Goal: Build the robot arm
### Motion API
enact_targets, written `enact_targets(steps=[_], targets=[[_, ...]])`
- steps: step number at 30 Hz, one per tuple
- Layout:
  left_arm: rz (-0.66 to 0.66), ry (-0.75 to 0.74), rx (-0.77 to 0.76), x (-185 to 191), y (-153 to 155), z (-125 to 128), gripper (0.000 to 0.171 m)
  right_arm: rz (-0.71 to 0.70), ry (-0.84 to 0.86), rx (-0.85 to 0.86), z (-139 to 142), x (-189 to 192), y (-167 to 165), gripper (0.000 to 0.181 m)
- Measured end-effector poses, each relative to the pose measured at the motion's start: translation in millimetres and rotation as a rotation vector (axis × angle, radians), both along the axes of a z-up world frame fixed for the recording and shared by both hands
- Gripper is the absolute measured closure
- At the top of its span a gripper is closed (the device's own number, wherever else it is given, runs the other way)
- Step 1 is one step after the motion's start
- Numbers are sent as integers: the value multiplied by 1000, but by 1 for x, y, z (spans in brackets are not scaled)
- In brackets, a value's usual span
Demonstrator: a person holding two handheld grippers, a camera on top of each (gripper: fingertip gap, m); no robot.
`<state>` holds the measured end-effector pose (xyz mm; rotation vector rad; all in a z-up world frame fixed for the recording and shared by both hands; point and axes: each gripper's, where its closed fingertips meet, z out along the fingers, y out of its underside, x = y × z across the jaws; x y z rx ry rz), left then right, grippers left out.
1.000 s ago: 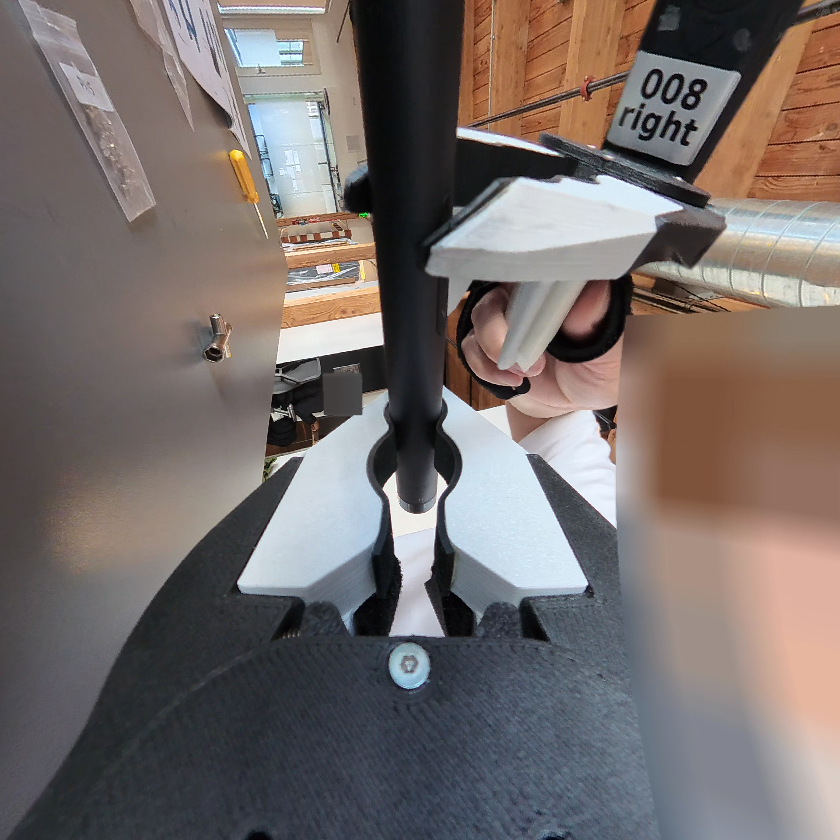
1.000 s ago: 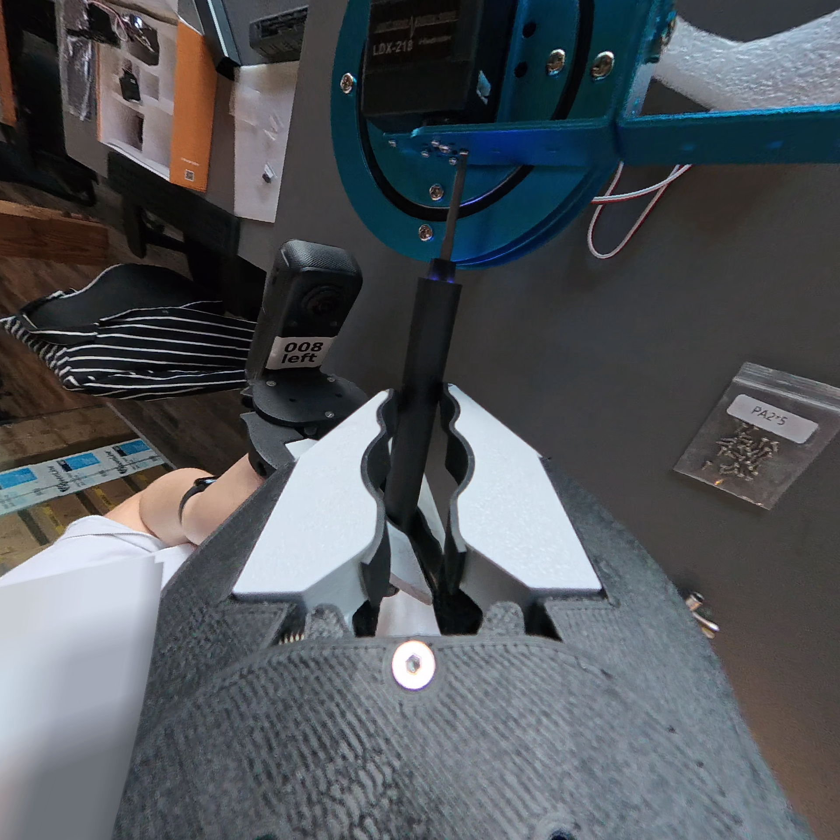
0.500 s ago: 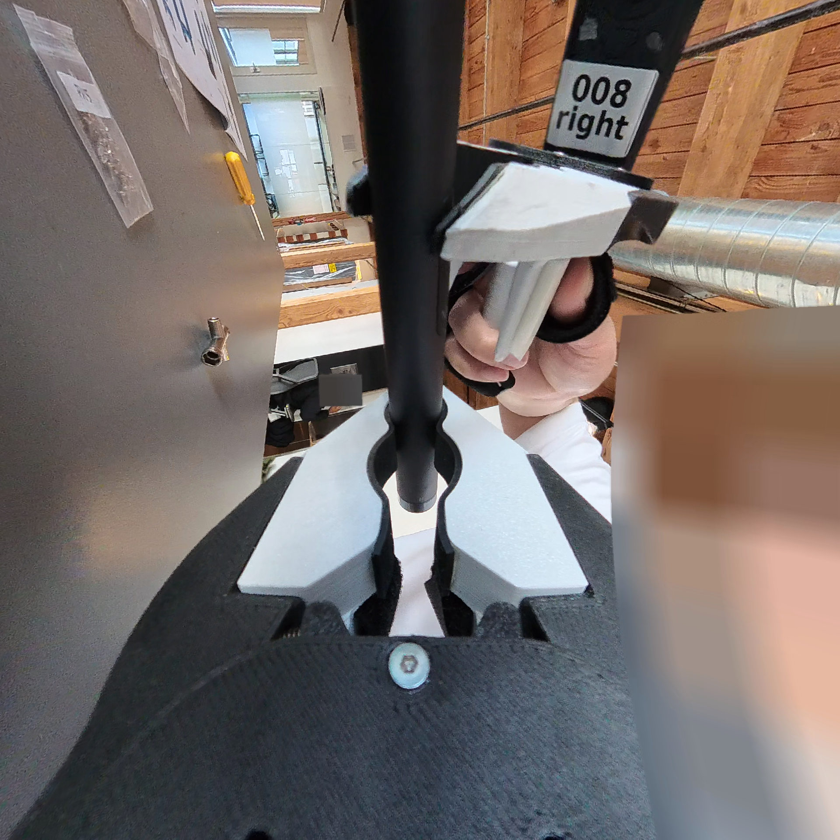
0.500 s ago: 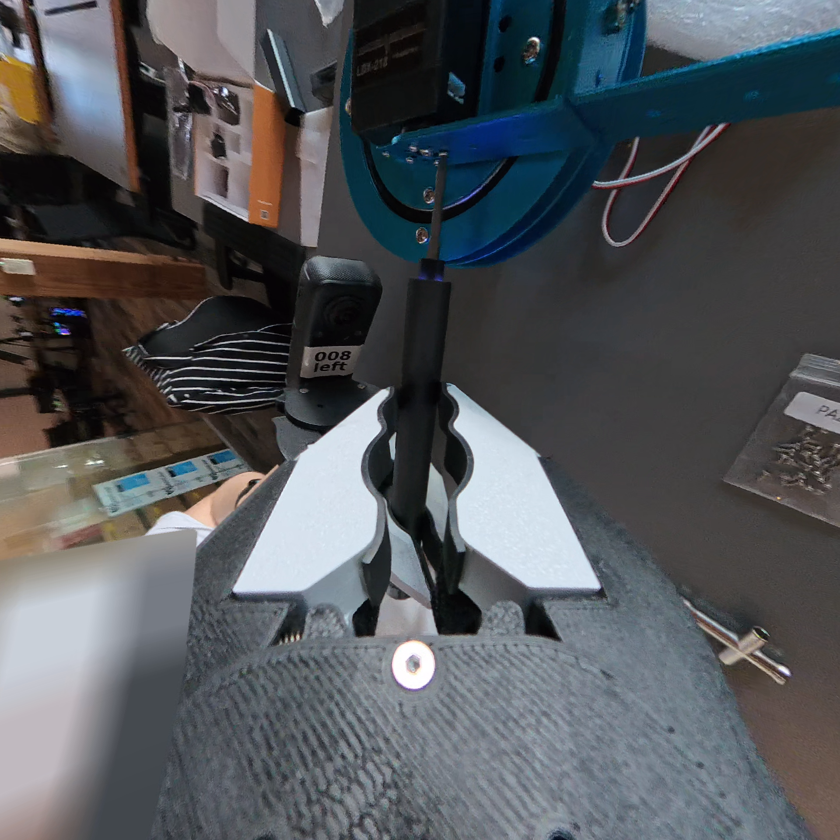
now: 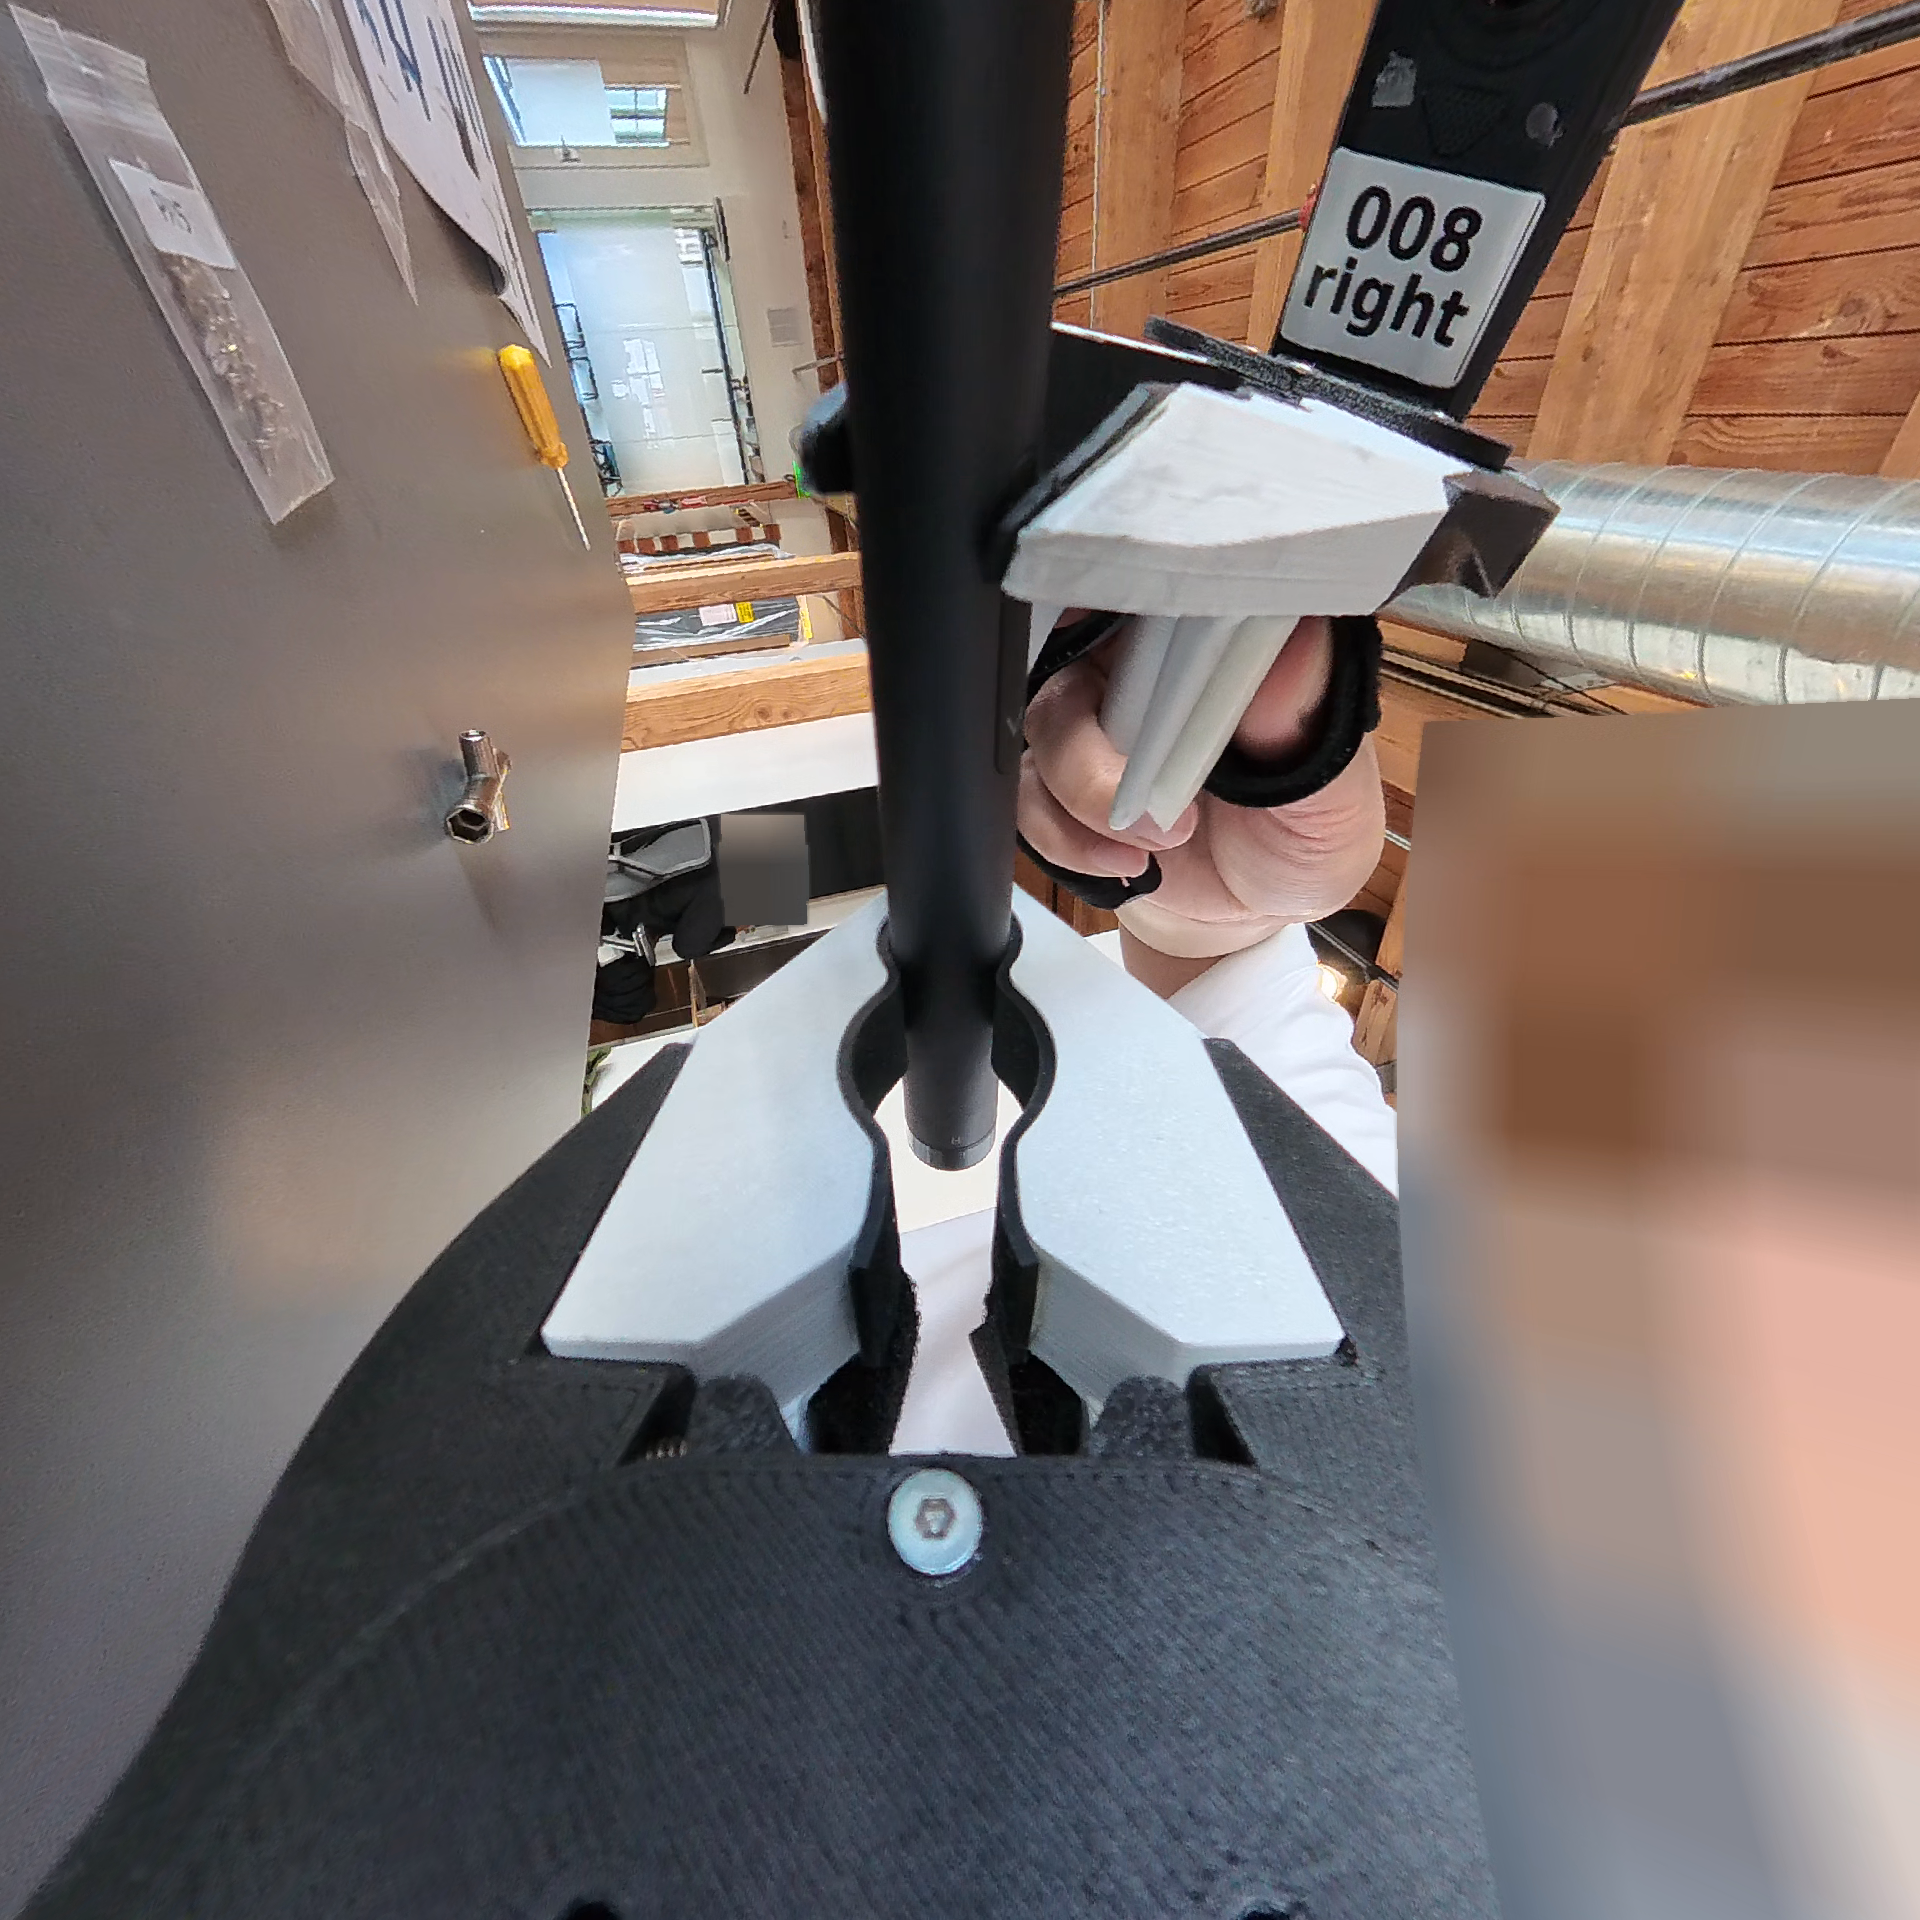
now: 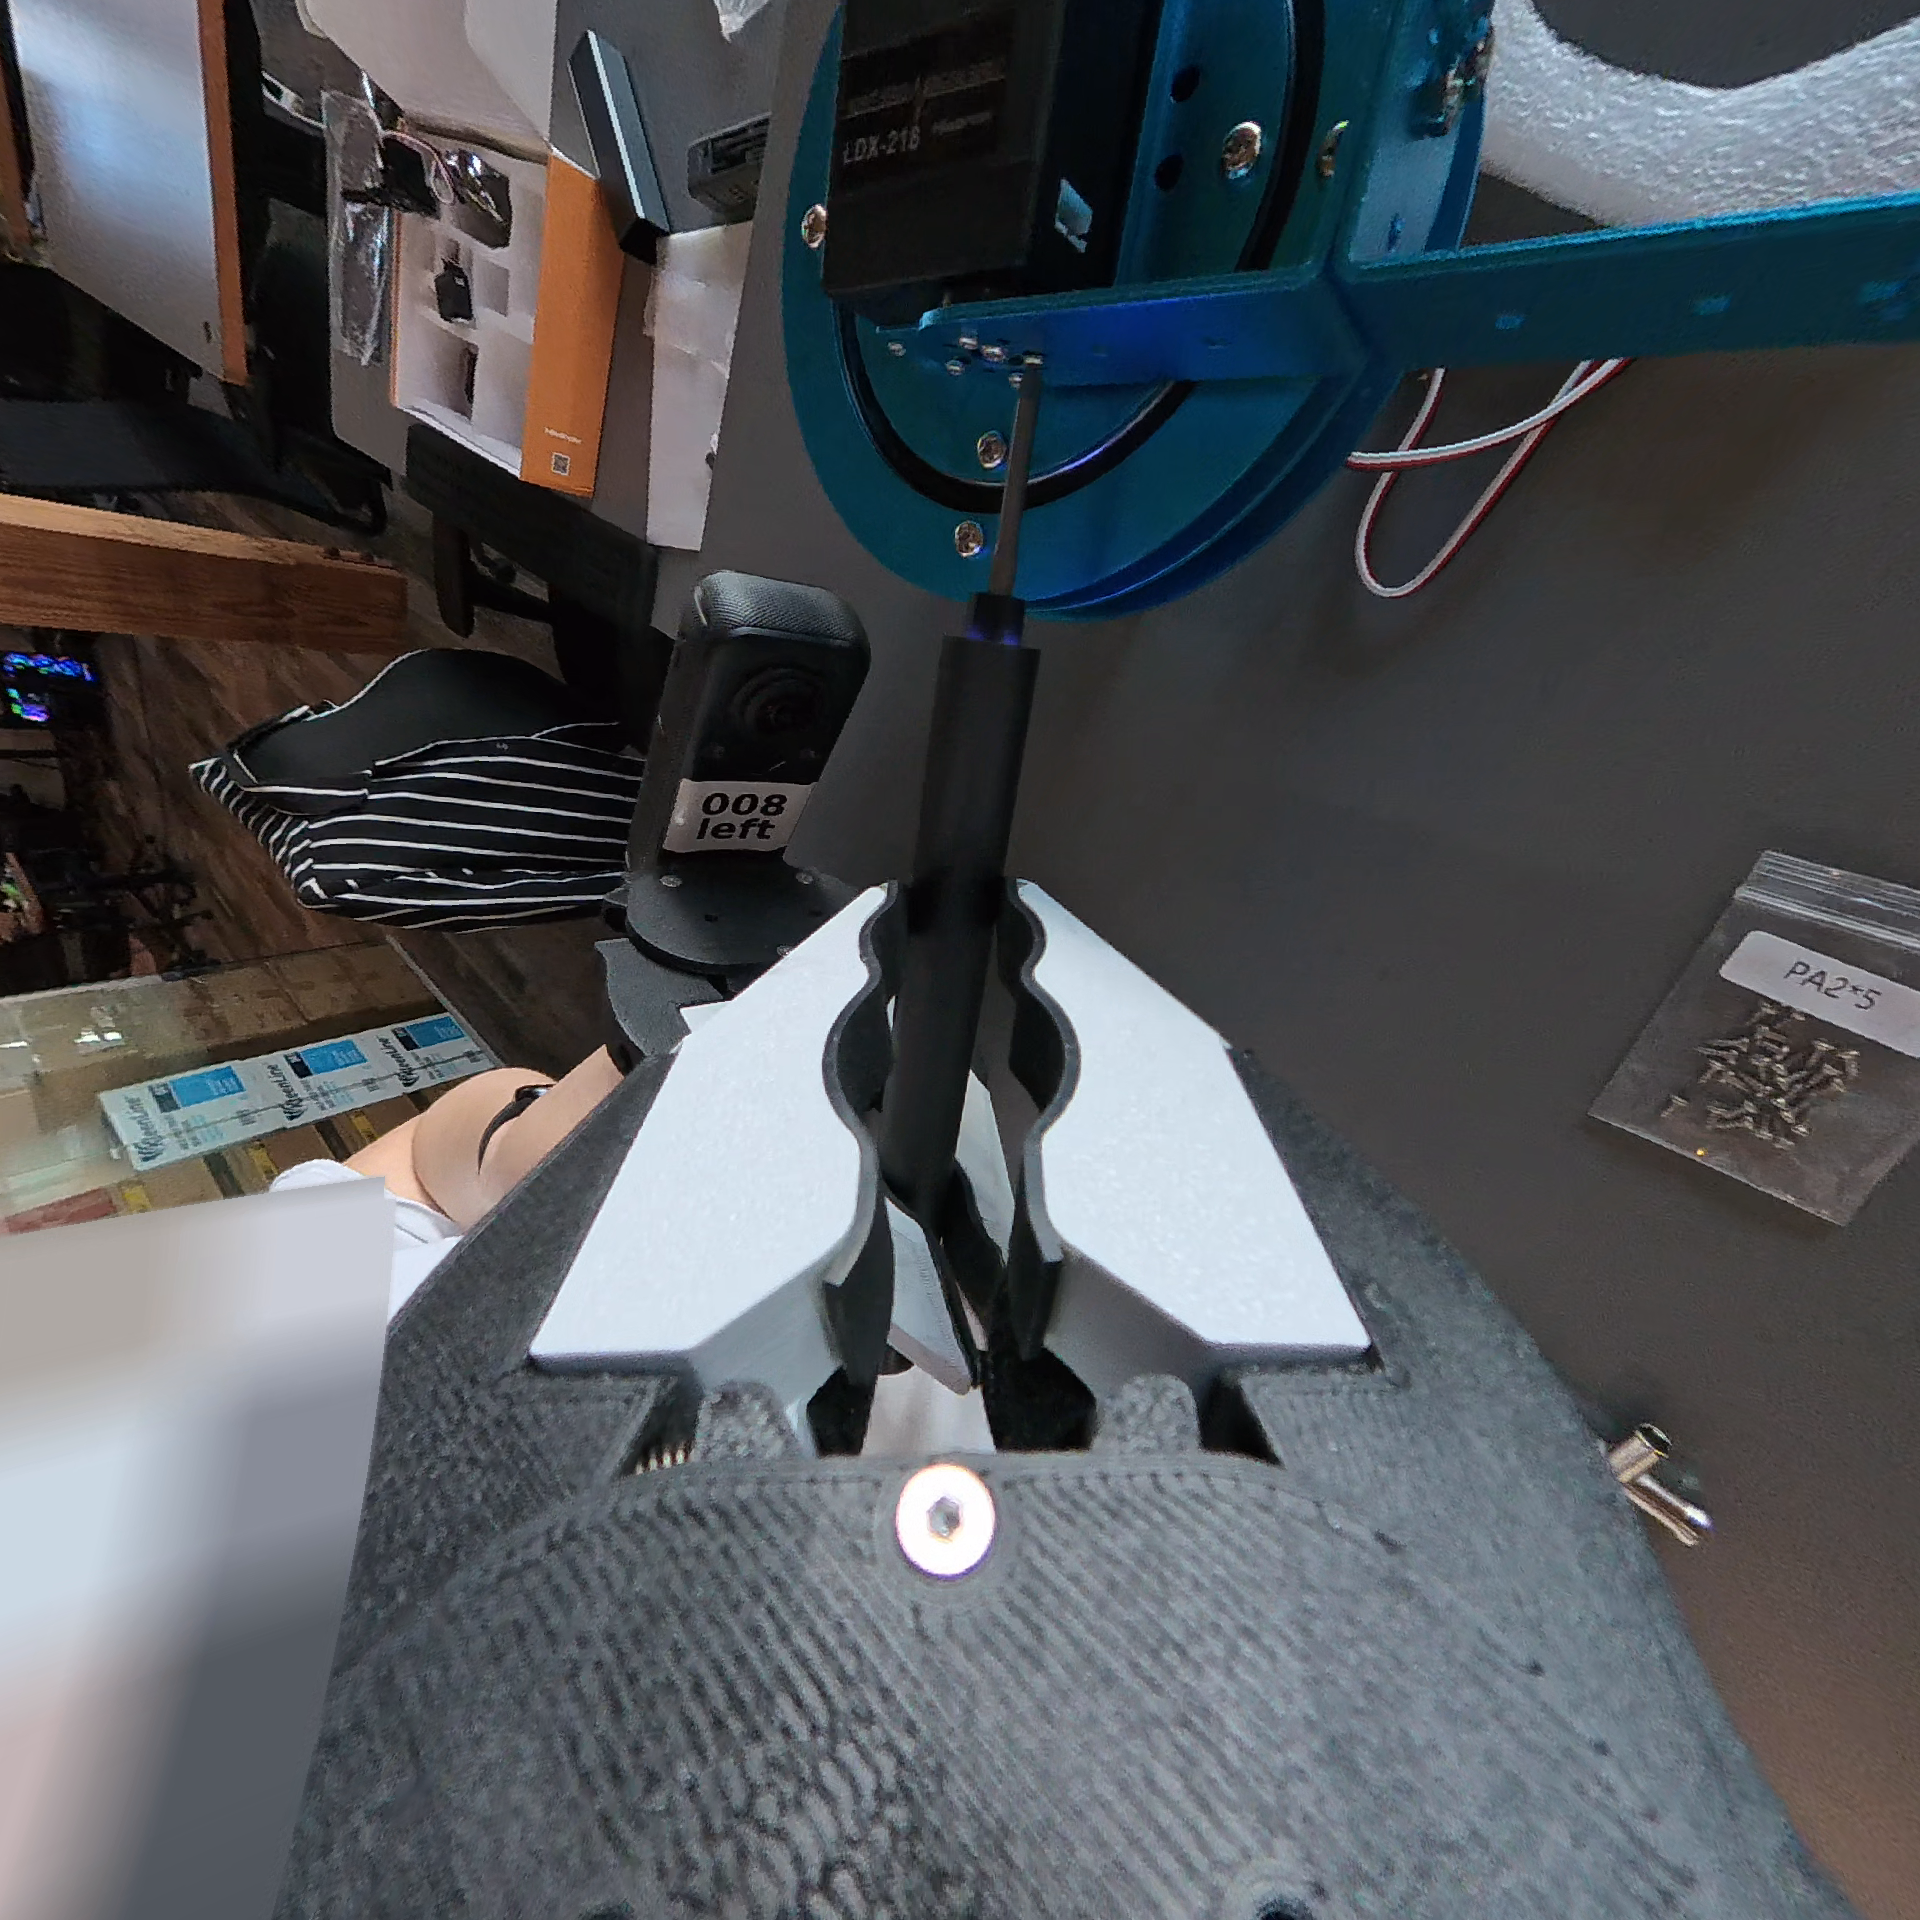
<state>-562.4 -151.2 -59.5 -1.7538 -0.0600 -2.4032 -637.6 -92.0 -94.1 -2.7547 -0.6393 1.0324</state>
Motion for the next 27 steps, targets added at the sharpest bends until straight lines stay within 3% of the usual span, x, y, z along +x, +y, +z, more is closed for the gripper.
enact_targets(steps=[27], targets=[[4, 14, 6, 0, 4, -1, 163, -2, 42, 14, 0, 0, 2, 164]])
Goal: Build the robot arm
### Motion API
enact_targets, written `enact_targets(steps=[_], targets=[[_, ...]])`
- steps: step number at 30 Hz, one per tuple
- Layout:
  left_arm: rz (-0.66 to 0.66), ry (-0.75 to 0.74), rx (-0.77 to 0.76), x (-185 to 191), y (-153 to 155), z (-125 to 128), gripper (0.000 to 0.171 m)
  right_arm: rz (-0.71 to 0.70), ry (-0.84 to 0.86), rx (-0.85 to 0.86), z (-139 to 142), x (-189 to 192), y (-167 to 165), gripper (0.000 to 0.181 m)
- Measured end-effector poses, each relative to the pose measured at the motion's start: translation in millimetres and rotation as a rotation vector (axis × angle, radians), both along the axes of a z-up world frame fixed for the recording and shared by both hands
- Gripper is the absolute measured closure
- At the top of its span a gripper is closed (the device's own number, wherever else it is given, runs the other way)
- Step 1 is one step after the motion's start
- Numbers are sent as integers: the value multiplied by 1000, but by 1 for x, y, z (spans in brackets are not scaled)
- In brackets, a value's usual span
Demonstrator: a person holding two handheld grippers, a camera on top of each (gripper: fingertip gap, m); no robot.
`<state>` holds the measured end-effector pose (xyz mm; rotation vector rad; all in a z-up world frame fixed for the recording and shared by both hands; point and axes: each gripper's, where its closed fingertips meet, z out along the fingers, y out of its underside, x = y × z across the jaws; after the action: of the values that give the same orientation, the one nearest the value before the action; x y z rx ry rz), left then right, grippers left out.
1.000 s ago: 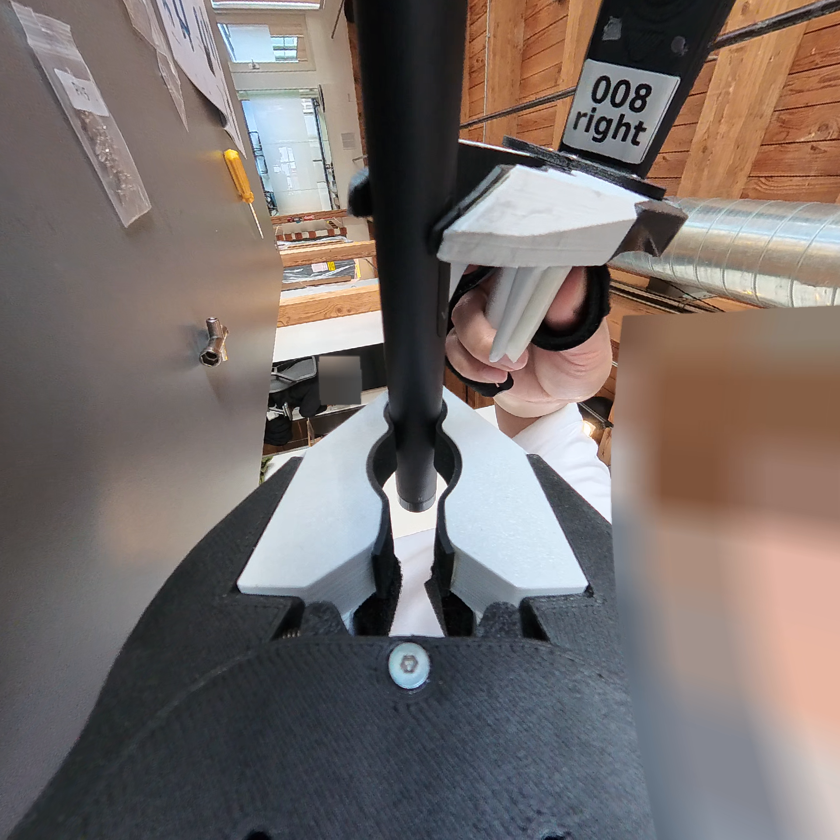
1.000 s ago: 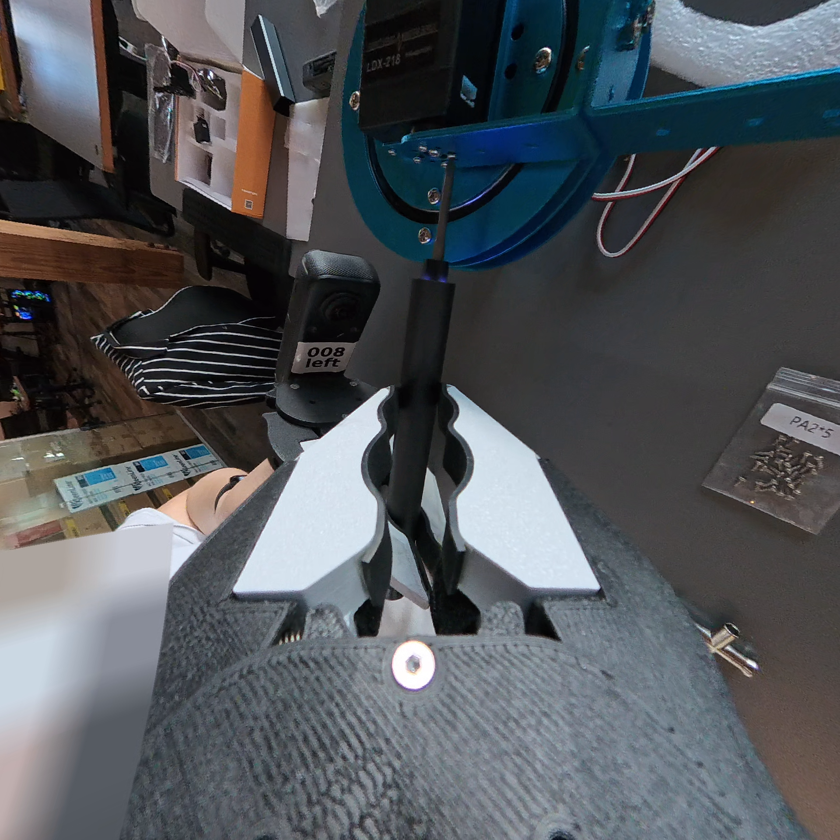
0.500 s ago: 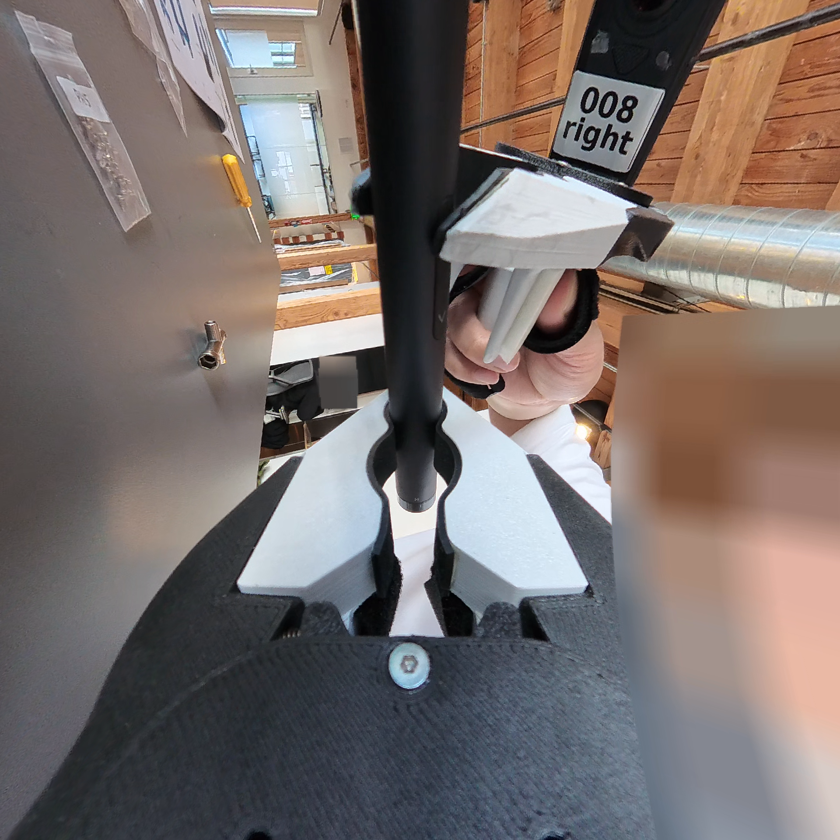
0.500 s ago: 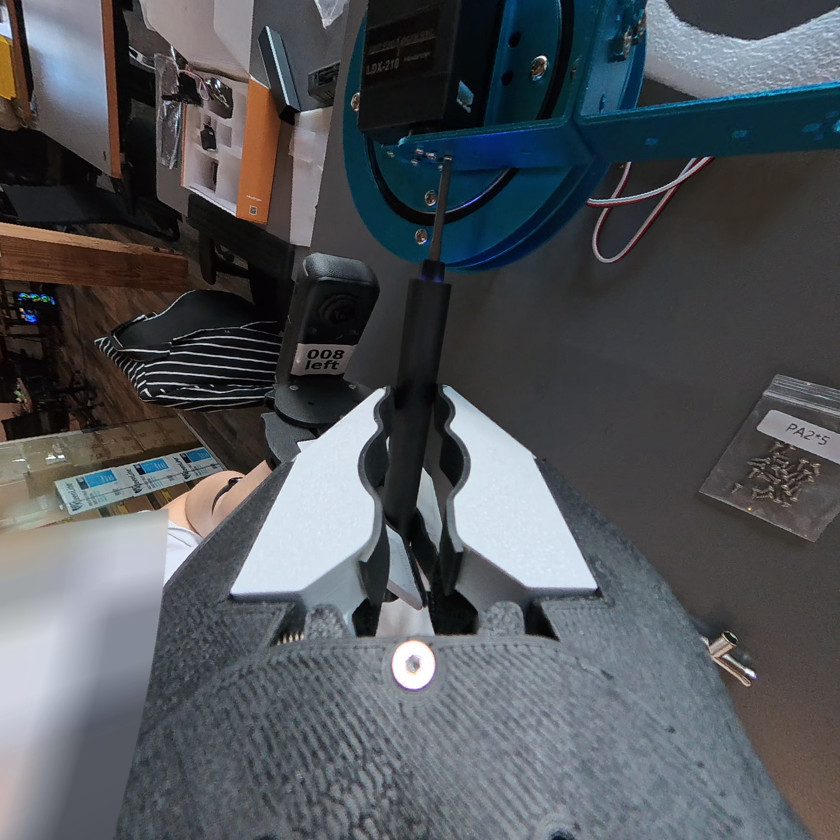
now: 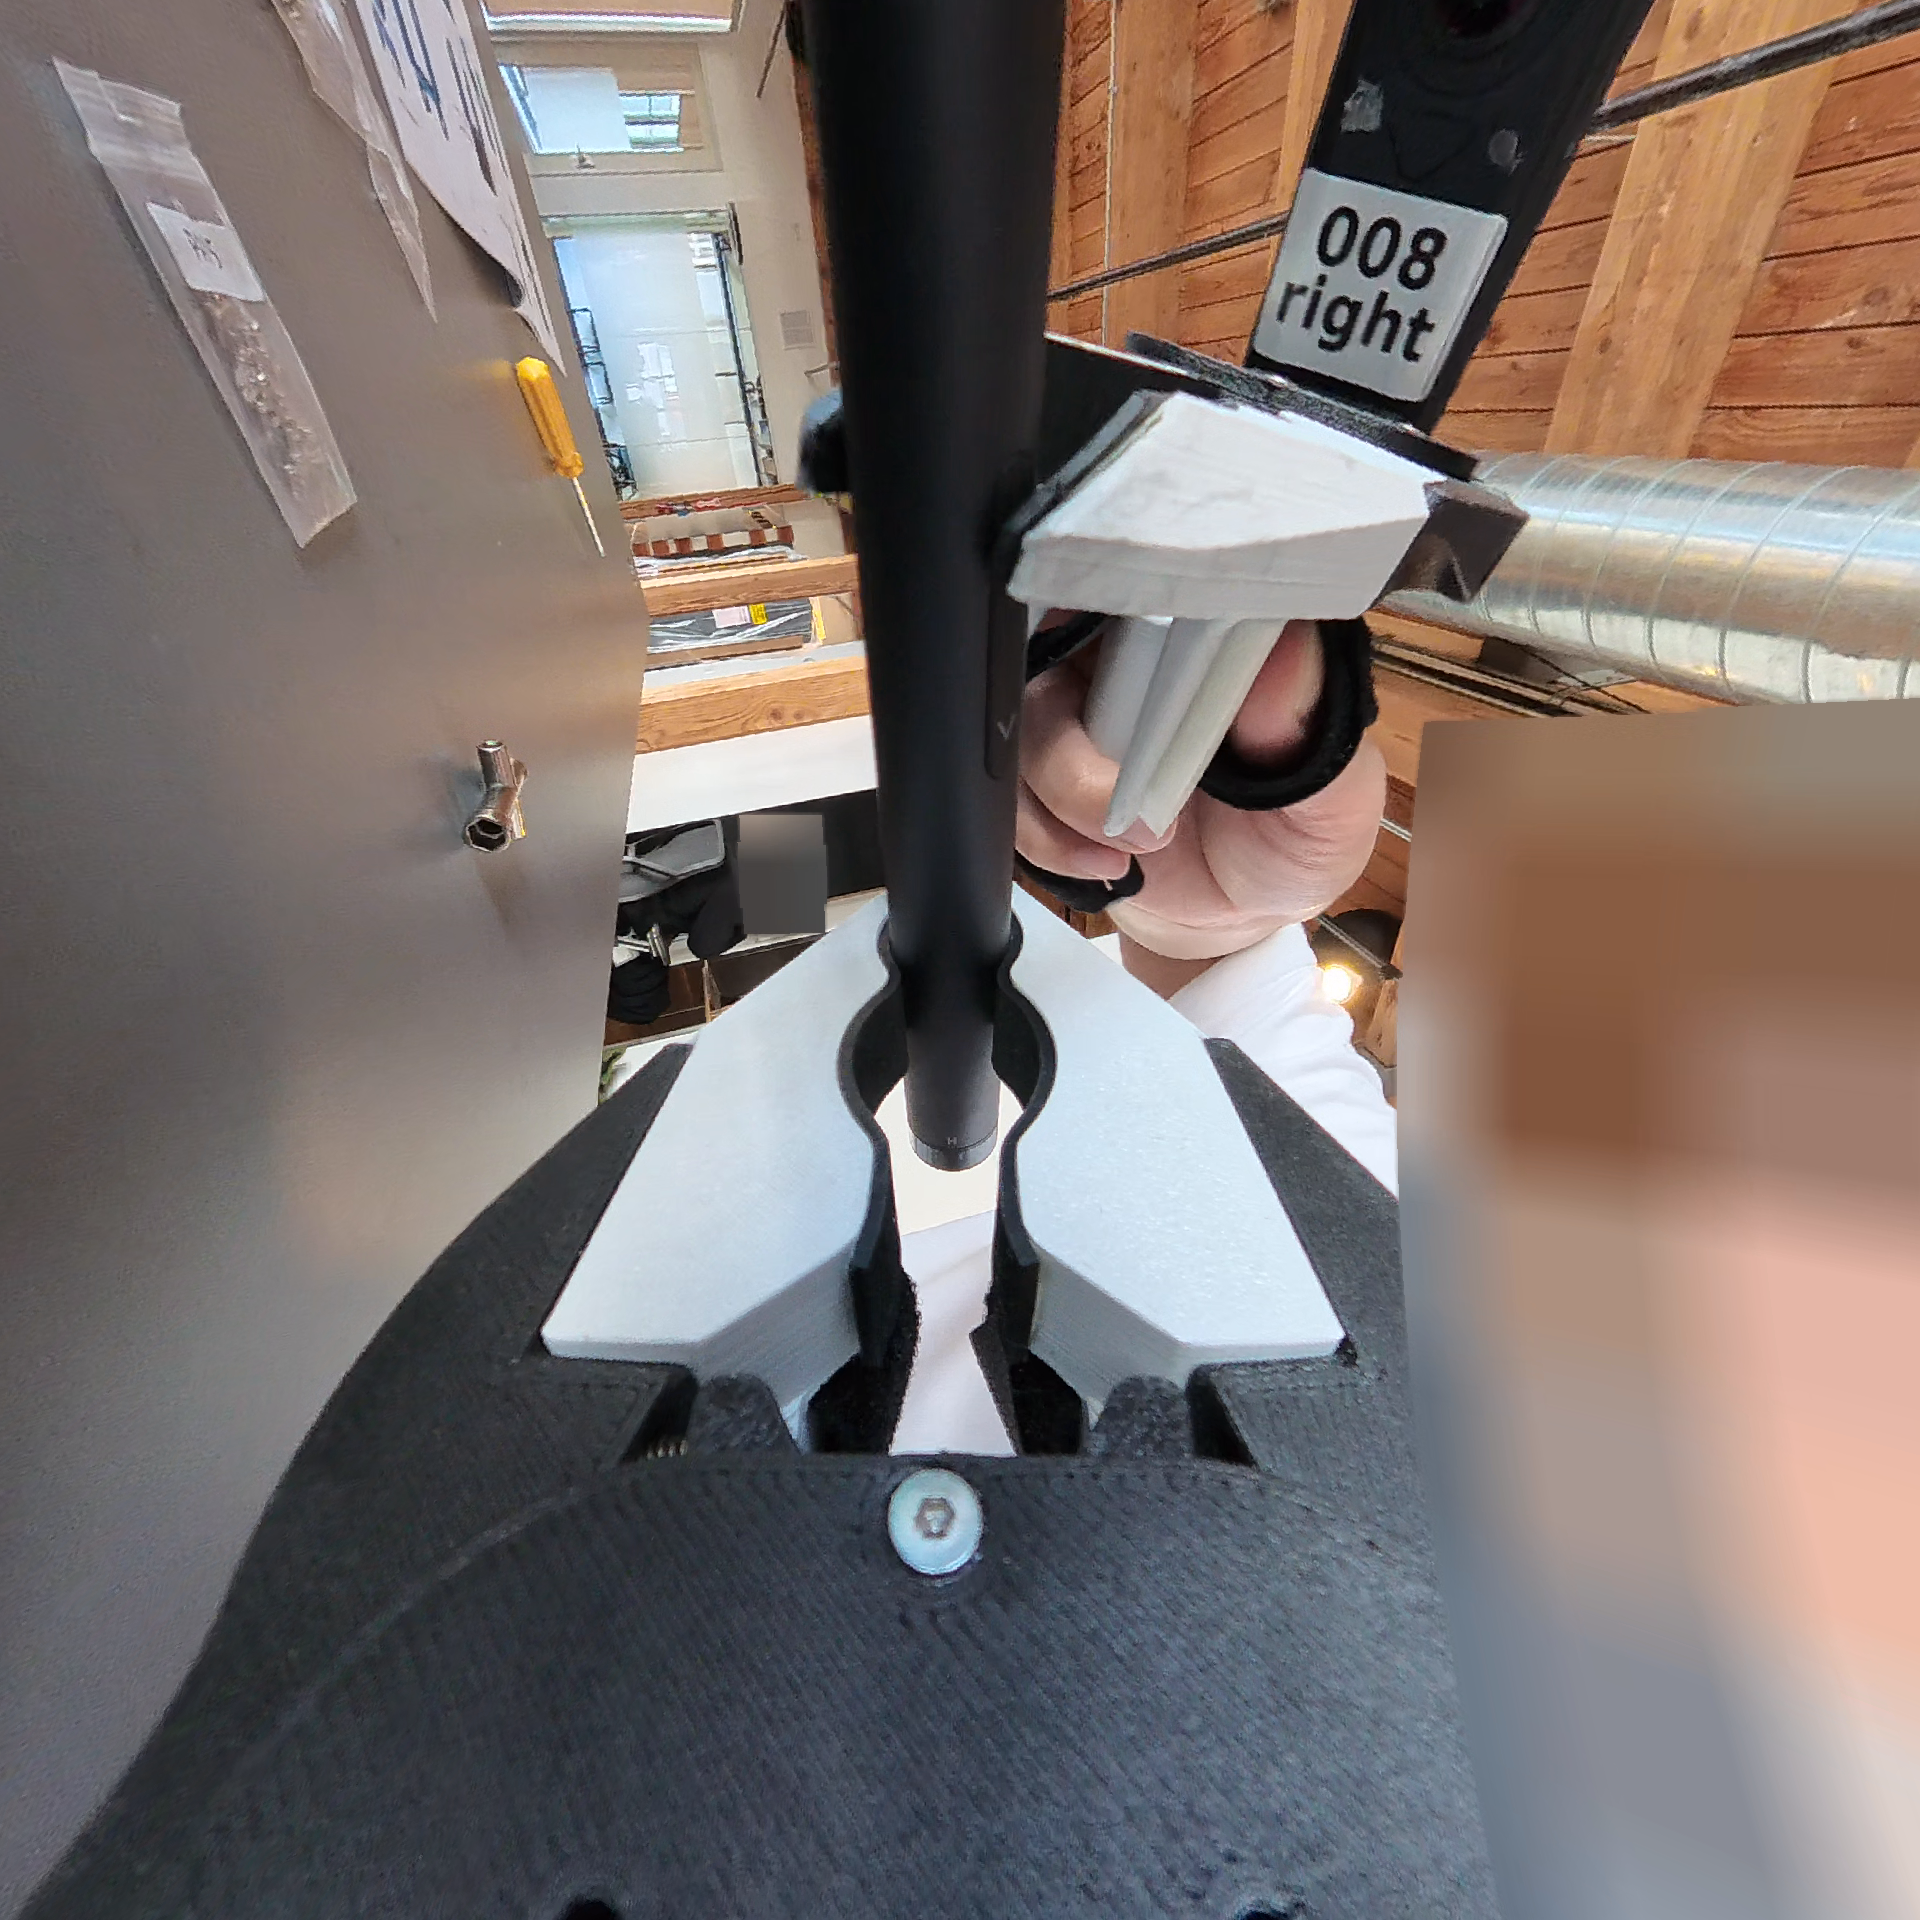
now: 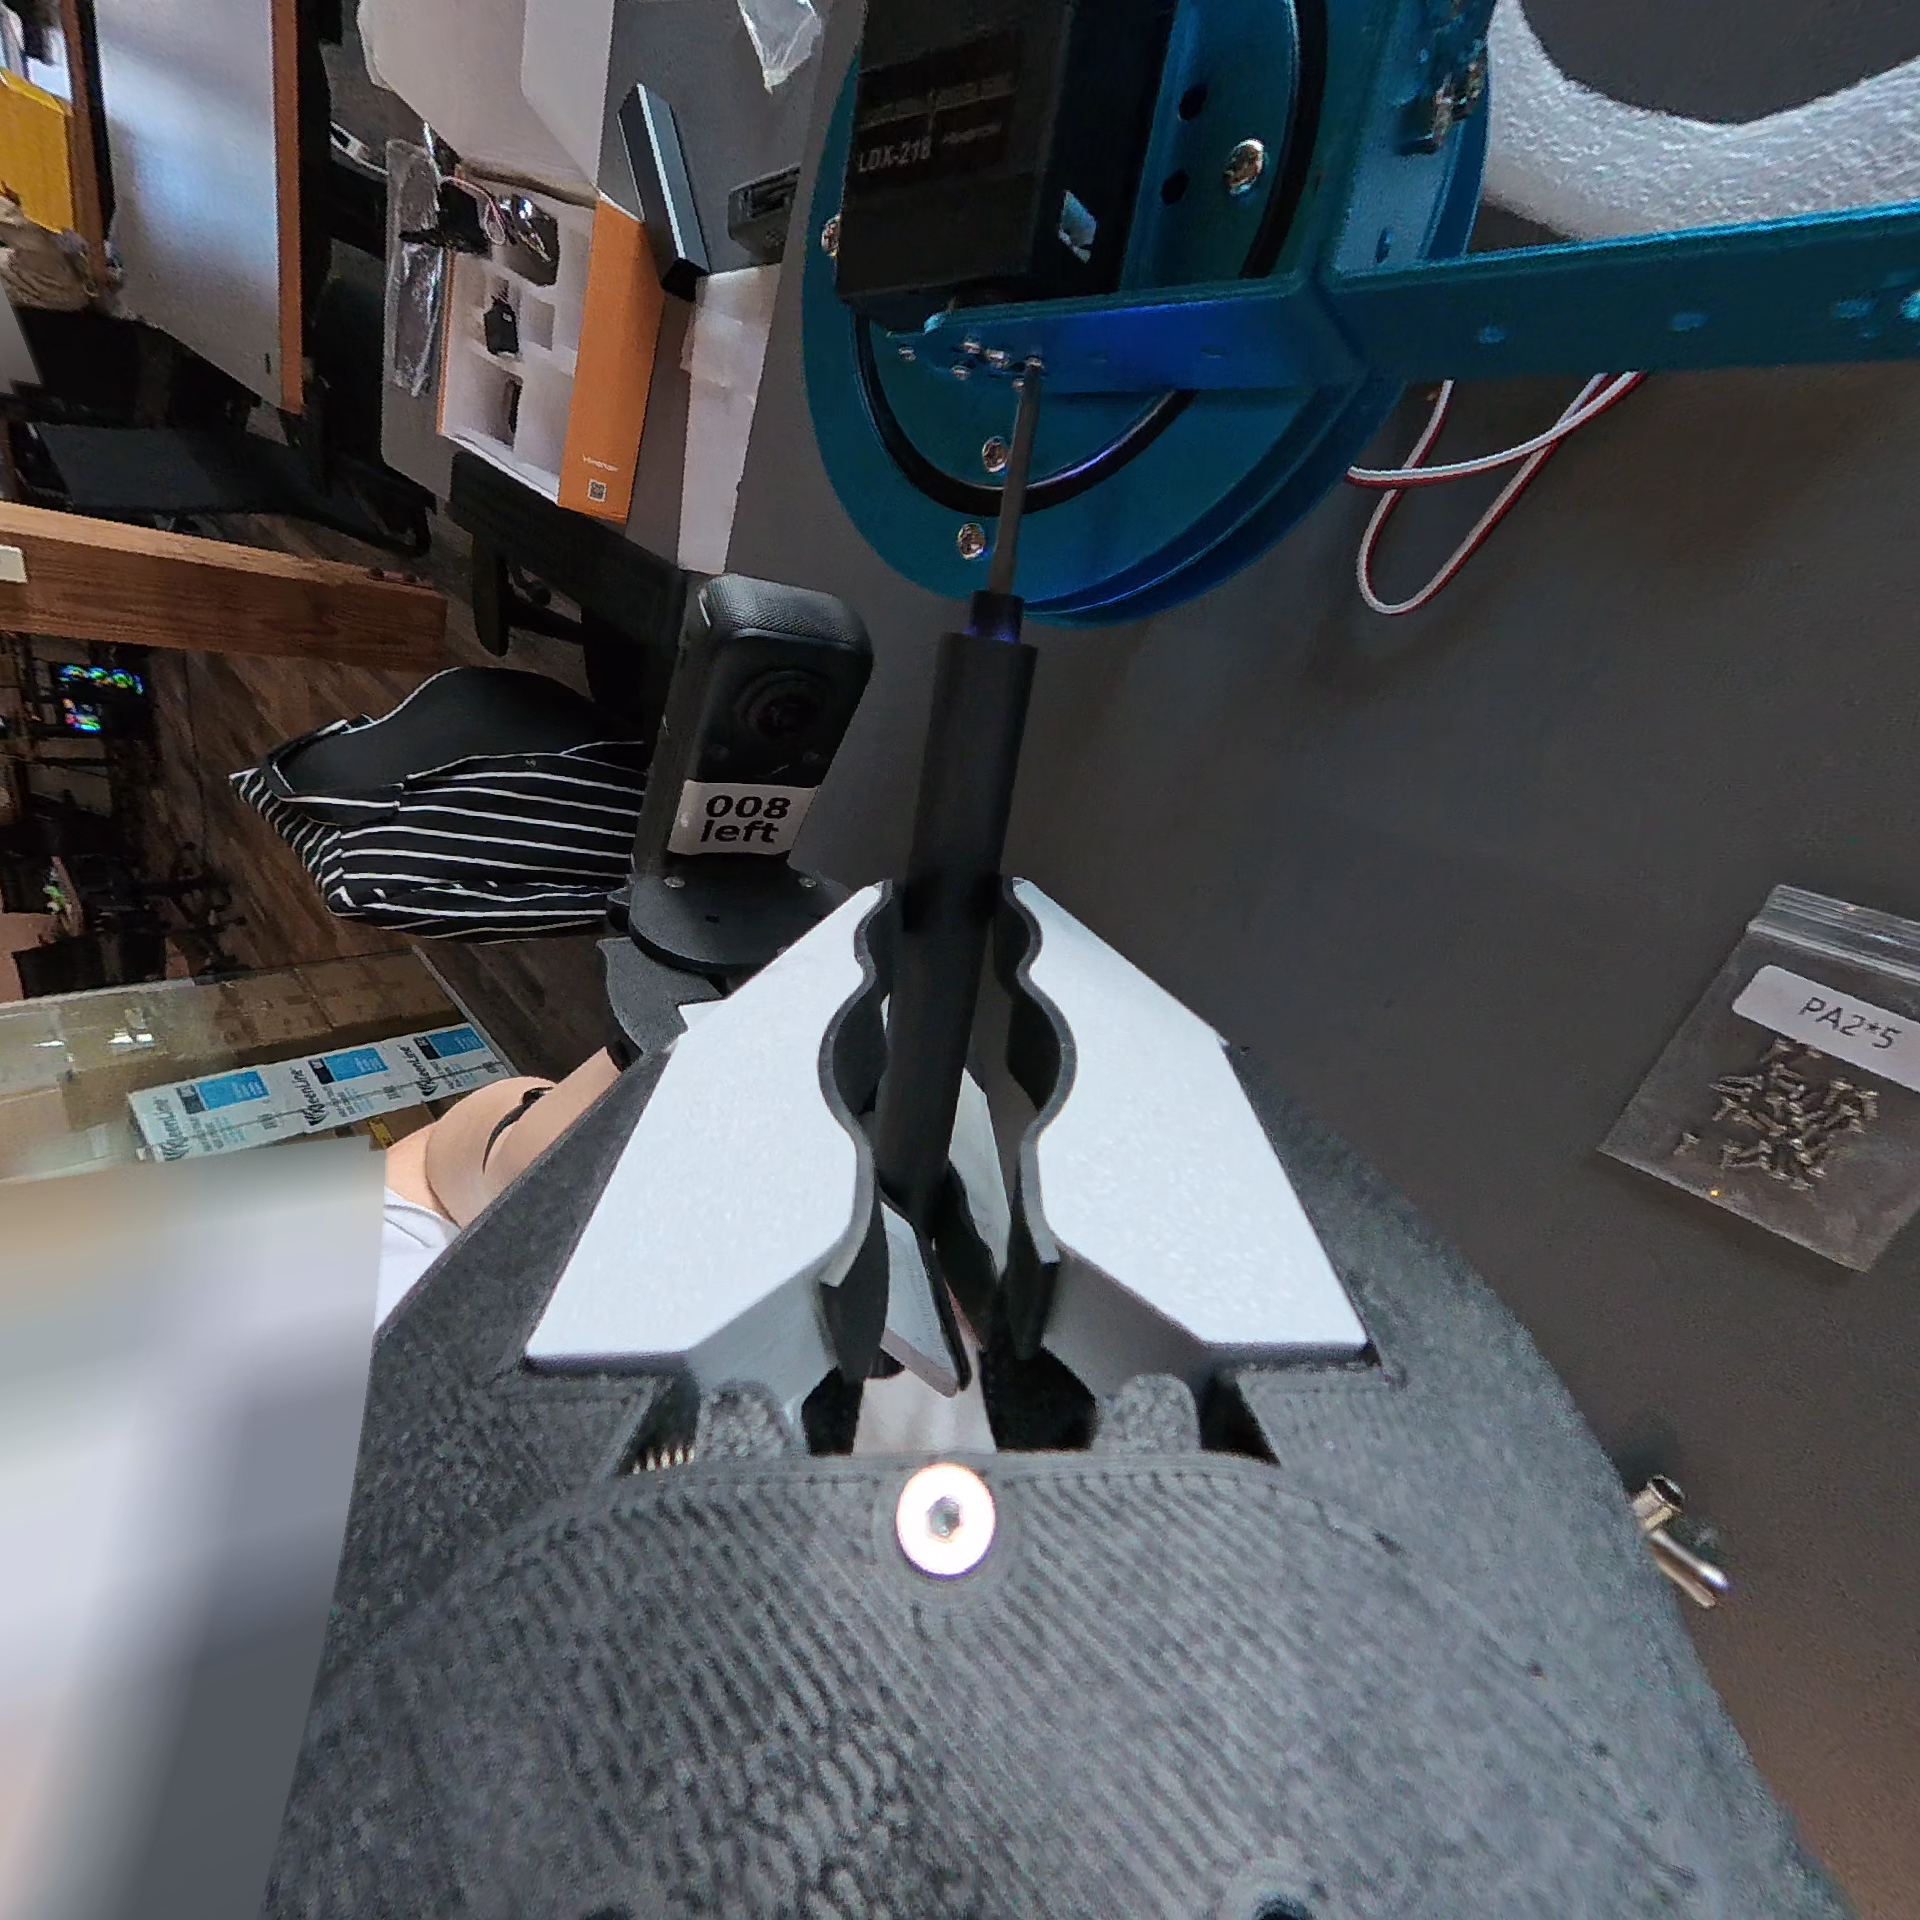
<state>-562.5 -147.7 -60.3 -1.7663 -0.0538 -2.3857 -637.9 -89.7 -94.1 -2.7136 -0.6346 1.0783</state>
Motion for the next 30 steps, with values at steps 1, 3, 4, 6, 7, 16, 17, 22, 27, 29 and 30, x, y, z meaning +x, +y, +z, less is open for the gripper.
enact_targets(steps=[1, 3, 4, 6, 7, 16, 17, 22, 27, 29, 30], targets=[[1, 3, 1, -1, 0, 0, 164, -7, 6, -12, 0, 0, 0, 164], [1, 7, 1, 0, 0, -1, 163, -19, 15, -18, 0, -1, 1, 165], [1, 7, 2, 1, 0, -2, 163, -17, 12, -17, -1, -1, 1, 165], [-2, 6, 3, 1, 0, -2, 163, -5, 9, -14, -1, -1, 1, 165], [-5, 2, 4, 0, -1, -1, 163, -4, 11, -18, -1, -1, 0, 164], [-11, -16, 0, -2, -6, 3, 163, -11, 50, 14, 2, -2, -5, 164], [-10, -16, -1, -1, -7, 3, 163, -8, 54, 17, 2, -2, -6, 164], [-28, -33, 7, -2, -13, 6, 163, 9, 69, 22, 5, 0, -12, 163], [-10, -11, 20, -4, -20, 4, 163, 23, 106, 16, 7, -4, -21, 164], [-4, -6, 18, -6, -19, 3, 163, 28, 118, 20, 6, -7, -21, 164], [2, -2, 18, -8, -19, 2, 163, 33, 122, 28, 5, -9, -21, 163]])
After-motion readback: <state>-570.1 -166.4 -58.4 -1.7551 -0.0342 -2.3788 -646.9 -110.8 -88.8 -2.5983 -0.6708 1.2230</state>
